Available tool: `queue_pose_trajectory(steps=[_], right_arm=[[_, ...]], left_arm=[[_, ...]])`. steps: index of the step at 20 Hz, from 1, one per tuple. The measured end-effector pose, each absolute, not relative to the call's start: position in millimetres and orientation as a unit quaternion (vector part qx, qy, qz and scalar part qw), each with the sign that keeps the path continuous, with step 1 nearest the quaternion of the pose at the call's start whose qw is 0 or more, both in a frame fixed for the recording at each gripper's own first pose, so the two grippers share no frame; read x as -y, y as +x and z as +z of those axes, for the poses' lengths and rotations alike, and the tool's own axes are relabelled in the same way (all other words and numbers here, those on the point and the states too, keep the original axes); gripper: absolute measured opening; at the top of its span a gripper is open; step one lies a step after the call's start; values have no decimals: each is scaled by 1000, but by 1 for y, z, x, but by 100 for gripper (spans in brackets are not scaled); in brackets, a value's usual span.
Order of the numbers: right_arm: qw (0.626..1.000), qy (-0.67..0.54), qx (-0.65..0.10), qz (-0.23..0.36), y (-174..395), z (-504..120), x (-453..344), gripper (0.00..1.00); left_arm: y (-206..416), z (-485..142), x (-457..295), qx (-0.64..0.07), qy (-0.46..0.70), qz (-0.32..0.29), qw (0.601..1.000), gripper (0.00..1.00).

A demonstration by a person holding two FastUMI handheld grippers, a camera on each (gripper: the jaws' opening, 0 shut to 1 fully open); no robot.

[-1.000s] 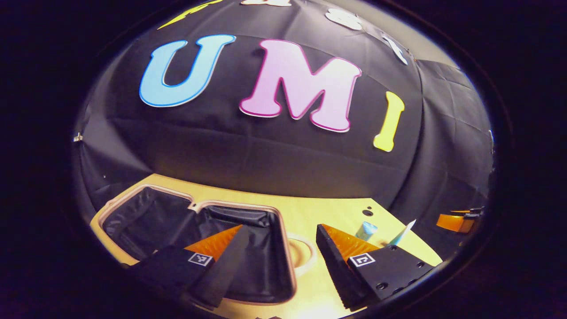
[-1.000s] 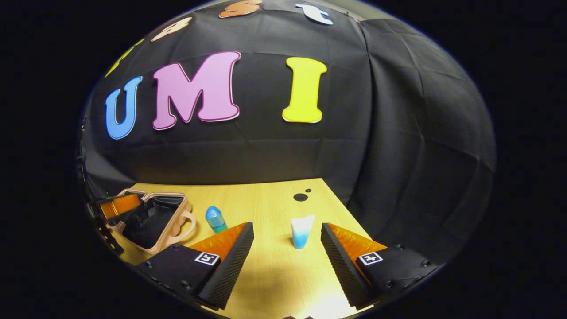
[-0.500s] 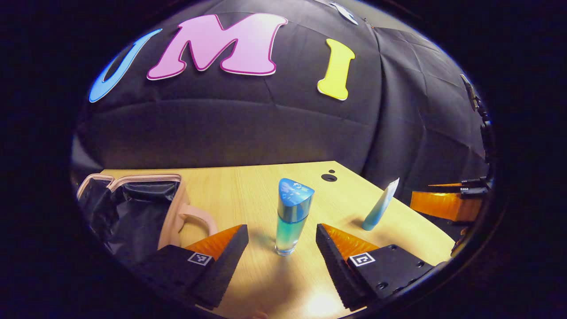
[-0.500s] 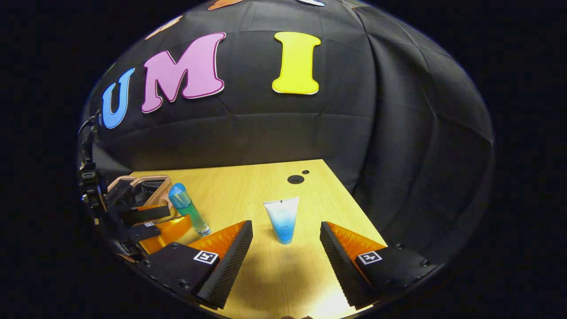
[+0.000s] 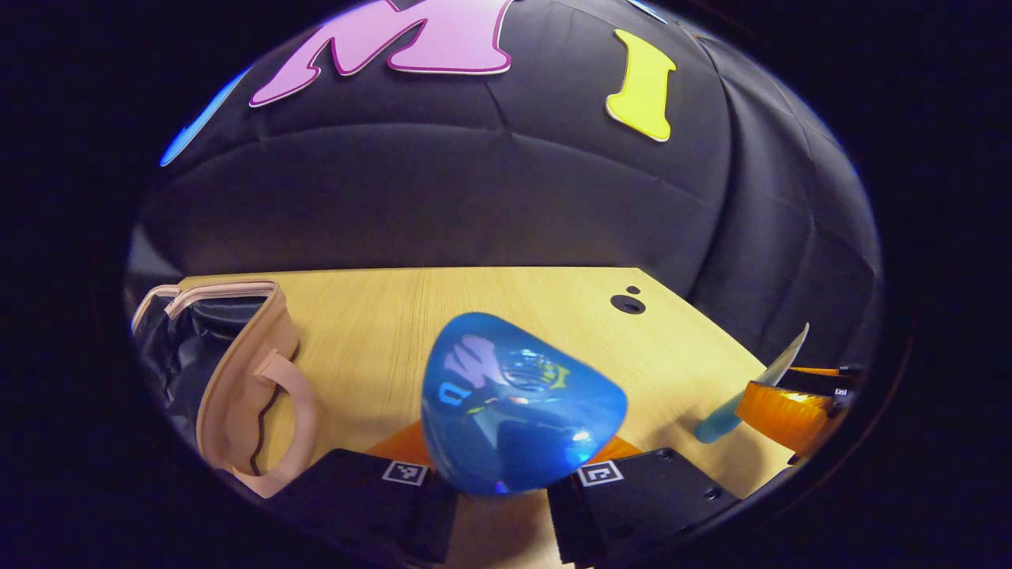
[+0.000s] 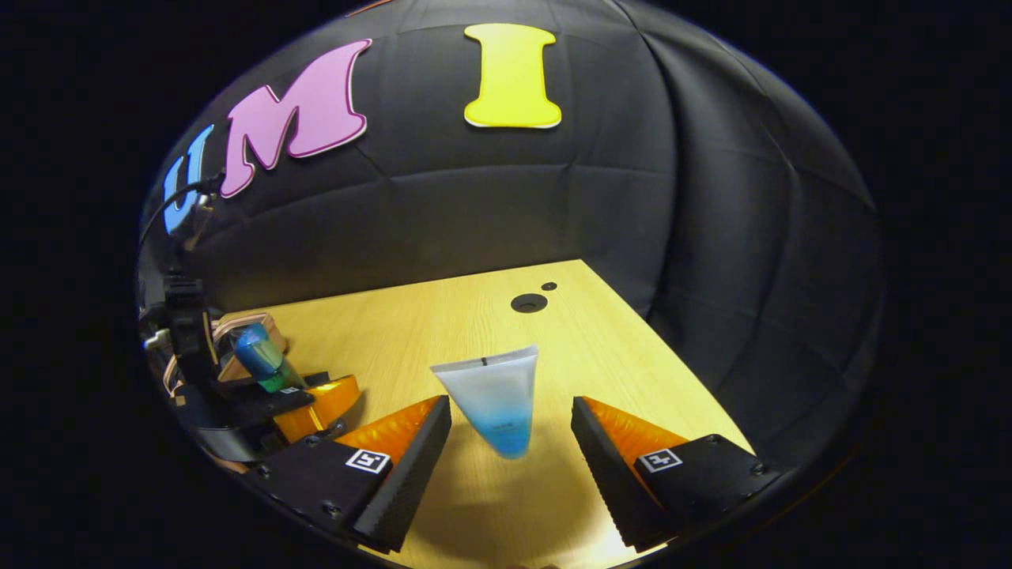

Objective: First open the suitcase, pack the skin care products into it, and then close the suitcase.

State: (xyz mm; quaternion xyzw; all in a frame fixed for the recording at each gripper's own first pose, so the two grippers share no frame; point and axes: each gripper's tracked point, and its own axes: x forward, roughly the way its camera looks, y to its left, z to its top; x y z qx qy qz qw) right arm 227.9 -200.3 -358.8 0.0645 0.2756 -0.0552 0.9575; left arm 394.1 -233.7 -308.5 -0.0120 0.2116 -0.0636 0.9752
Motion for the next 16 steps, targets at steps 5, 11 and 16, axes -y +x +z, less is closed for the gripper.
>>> queue_pose_trajectory(steps=[5,11,16], right_arm=[[955,57,-285,-67,251,-387,208,97],[955,44,-291,-38,262,-398,189,52],[959,30,-280,-20,254,-374,179,51]], left_arm=[[394,-309,230,-210,-19,-62,976,51],[392,-308,231,-200,-11,-69,977,51],[378,-303,226,-183,-33,-78,980,49]])
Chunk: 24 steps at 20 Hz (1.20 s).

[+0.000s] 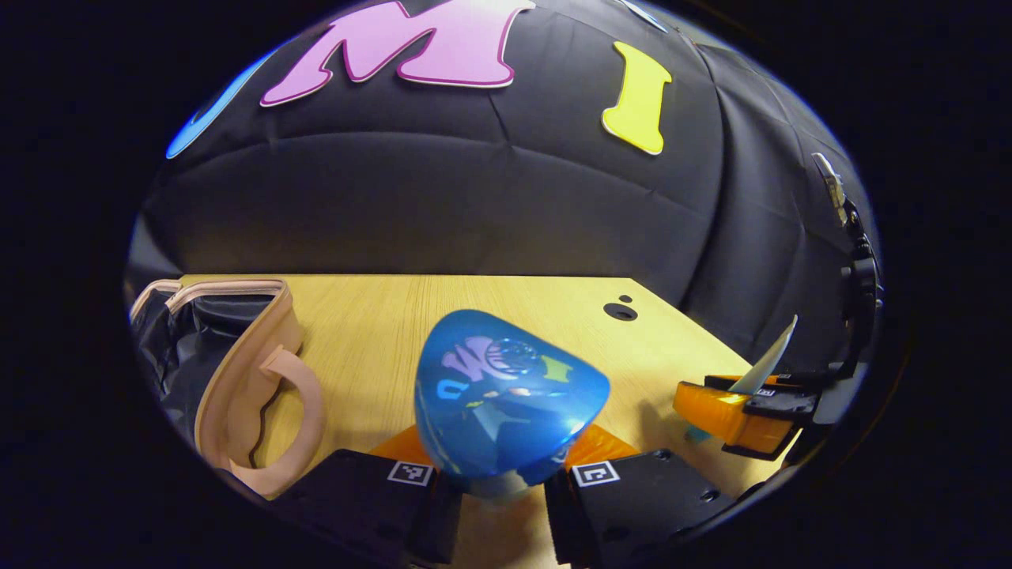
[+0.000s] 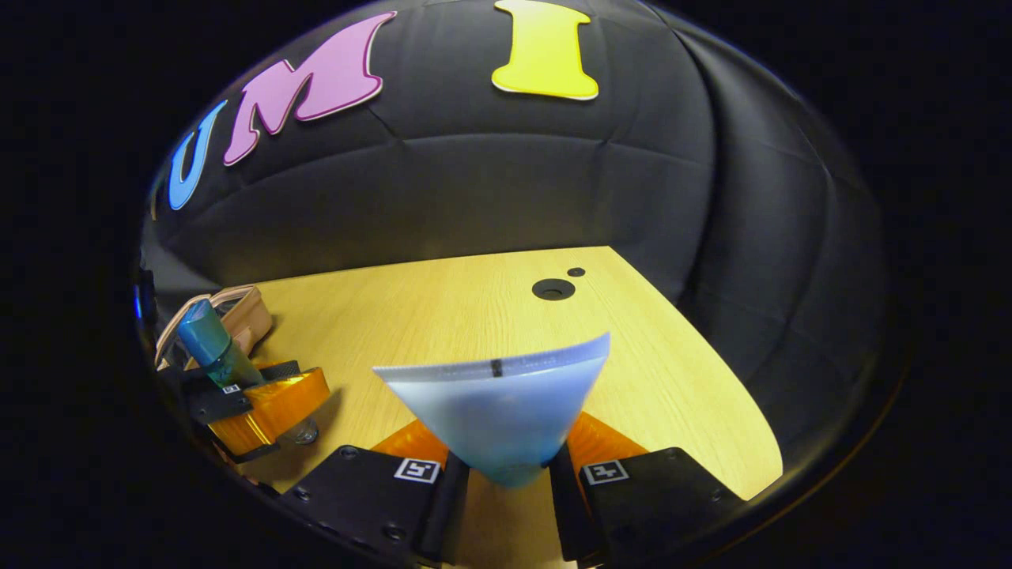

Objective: First open the suitcase, pack the skin care products into it, and then close the suitcase.

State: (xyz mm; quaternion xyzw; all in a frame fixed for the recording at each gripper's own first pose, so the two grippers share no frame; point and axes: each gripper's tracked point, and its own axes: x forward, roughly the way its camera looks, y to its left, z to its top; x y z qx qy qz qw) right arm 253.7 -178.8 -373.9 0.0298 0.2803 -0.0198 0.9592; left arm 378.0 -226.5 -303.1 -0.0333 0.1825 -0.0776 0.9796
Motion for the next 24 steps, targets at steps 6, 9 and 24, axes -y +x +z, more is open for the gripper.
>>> queue_pose_trajectory(steps=[6,9,24], right_arm=[[969,16,-243,28,237,-303,134,50],[972,12,-226,63,223,-266,96,50],[963,57,-217,147,198,-190,-60,50]], left_arm=[[341,-239,192,-150,-38,-81,985,49],[308,-197,138,-143,-37,-57,987,49],[290,-281,-95,-345,-8,66,936,53]])
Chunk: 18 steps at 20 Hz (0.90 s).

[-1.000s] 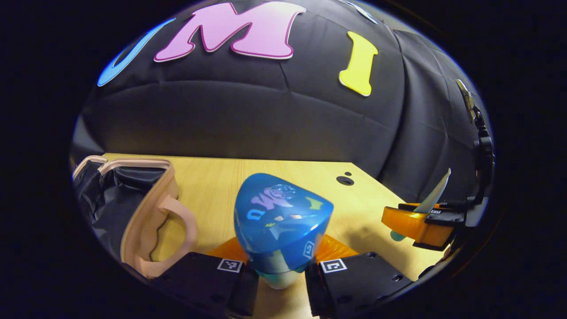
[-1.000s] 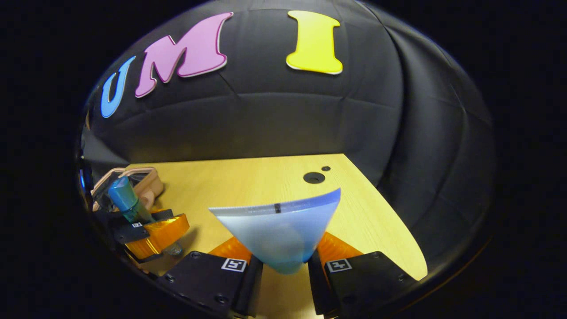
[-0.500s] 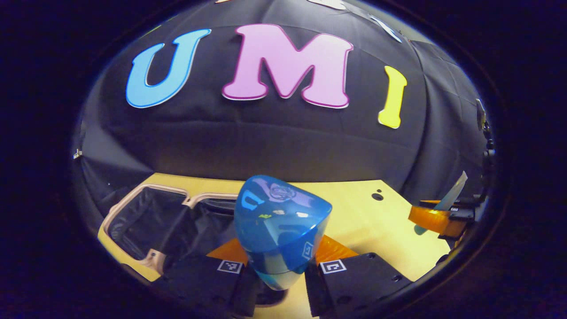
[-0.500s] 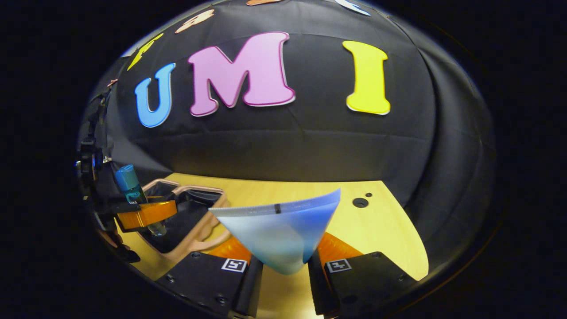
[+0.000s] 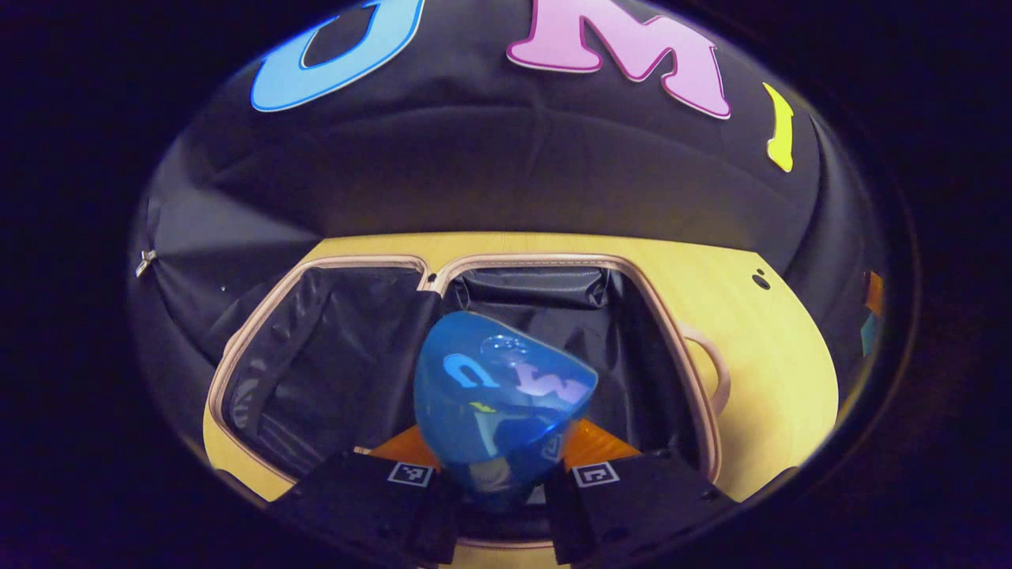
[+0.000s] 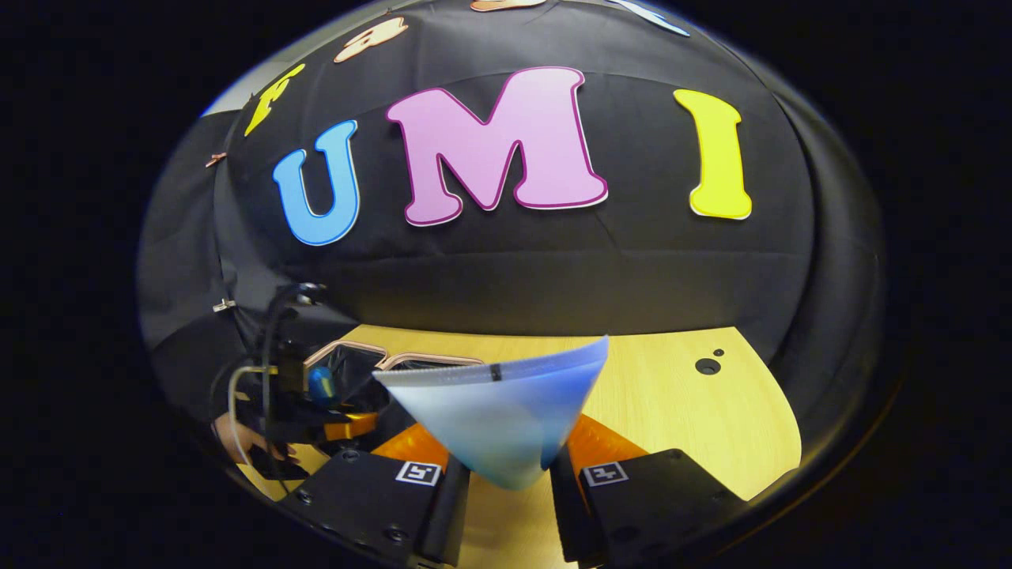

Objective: First open the suitcase, pack the skin care products into it, and then close the suitcase.

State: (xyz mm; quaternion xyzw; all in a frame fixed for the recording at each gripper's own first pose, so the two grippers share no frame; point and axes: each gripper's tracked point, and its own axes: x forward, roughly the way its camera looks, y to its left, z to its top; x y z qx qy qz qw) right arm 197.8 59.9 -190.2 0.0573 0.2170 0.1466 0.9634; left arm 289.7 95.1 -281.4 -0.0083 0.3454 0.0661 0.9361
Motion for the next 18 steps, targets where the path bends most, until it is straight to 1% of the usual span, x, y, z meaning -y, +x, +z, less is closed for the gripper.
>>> queue_pose_trajectory(steps=[1,4,6,10,11,13,14,15,16,18], right_arm=[[963,56,-219,145,197,-190,-60,50],[962,60,-224,142,195,-188,-59,50],[962,58,-226,140,196,-188,-59,50],[962,56,-230,138,196,-188,-66,50],[961,54,-231,139,196,-190,-69,50],[961,53,-233,140,195,-190,-76,50],[961,54,-233,142,196,-190,-80,50],[959,56,-236,145,197,-191,-86,50],[959,56,-238,147,198,-191,-90,50],[957,55,-241,151,202,-187,-102,50]], left_arm=[[295,-292,-96,-361,-2,64,930,49],[309,-316,-97,-409,9,64,910,49],[322,-314,-98,-412,14,65,909,49],[339,-324,-99,-463,26,59,884,49],[348,-322,-99,-456,29,56,888,51],[349,-322,-103,-468,37,62,881,49],[349,-322,-104,-468,37,63,881,54],[349,-318,-104,-462,33,65,884,47],[350,-310,-104,-447,22,65,892,50],[349,-273,-98,-383,-20,48,922,49]])
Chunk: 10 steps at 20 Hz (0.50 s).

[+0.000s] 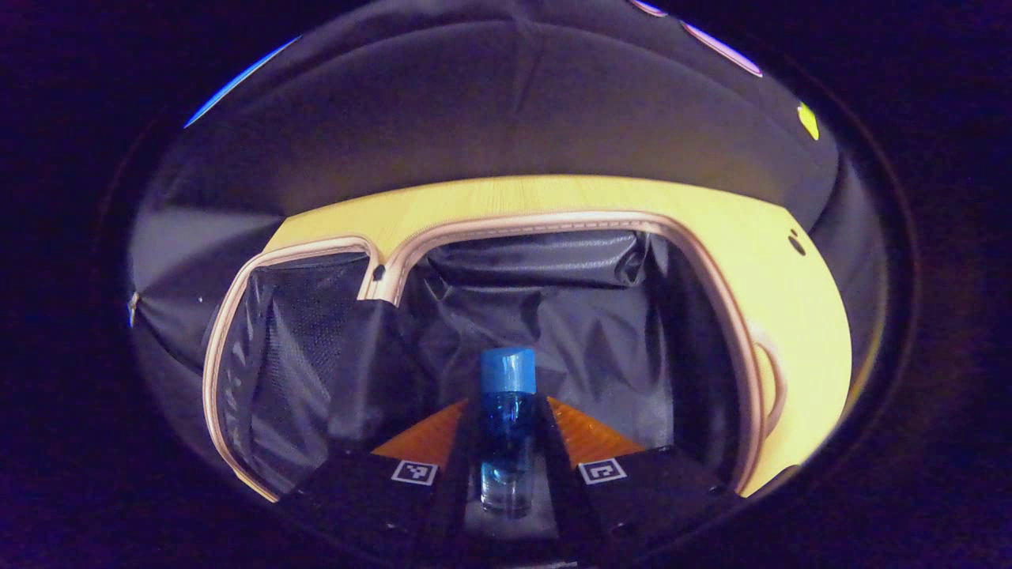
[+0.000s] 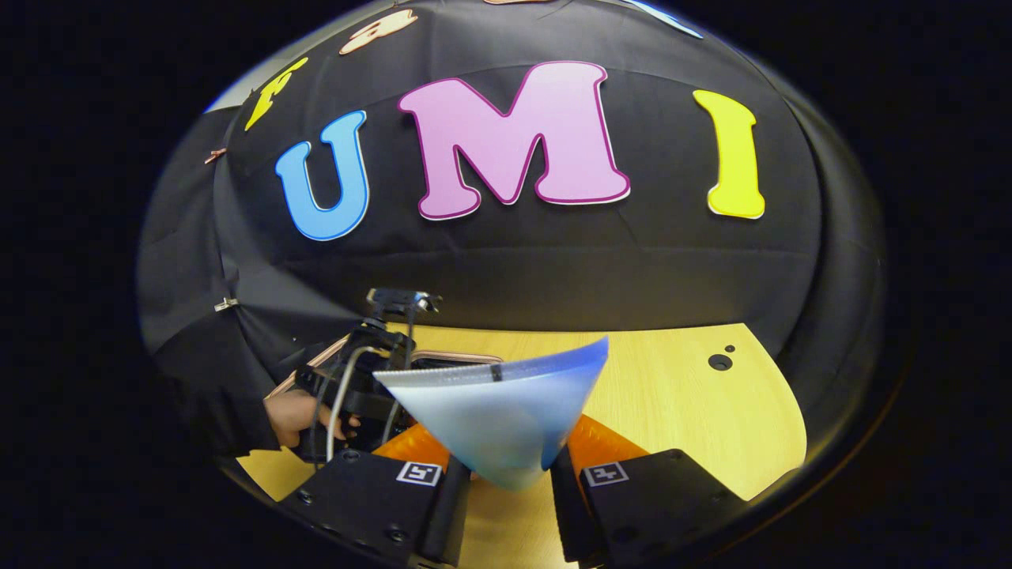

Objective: First open the suitcase, pack the skin care products into it, and then close the suitcase.

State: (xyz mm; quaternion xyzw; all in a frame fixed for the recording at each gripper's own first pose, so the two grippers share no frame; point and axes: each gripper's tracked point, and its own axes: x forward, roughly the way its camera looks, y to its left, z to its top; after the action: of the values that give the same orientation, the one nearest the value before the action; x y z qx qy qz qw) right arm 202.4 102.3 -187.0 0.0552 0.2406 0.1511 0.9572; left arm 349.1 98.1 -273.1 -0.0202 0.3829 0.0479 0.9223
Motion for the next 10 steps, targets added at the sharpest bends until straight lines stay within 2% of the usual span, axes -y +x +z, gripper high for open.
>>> queue_pose_trajectory(steps=[2,3,6,10], right_arm=[[954,54,-250,157,209,-192,-117,50],[951,52,-259,159,213,-199,-126,50],[937,60,-305,160,223,-232,-161,50],[908,67,-384,156,232,-291,-214,50]], left_arm=[[337,-217,-108,-303,-42,40,951,78],[329,-191,-118,-269,-42,41,961,100],[277,-121,-148,-184,-39,42,981,98],[216,-94,-167,-162,-81,32,983,96]])
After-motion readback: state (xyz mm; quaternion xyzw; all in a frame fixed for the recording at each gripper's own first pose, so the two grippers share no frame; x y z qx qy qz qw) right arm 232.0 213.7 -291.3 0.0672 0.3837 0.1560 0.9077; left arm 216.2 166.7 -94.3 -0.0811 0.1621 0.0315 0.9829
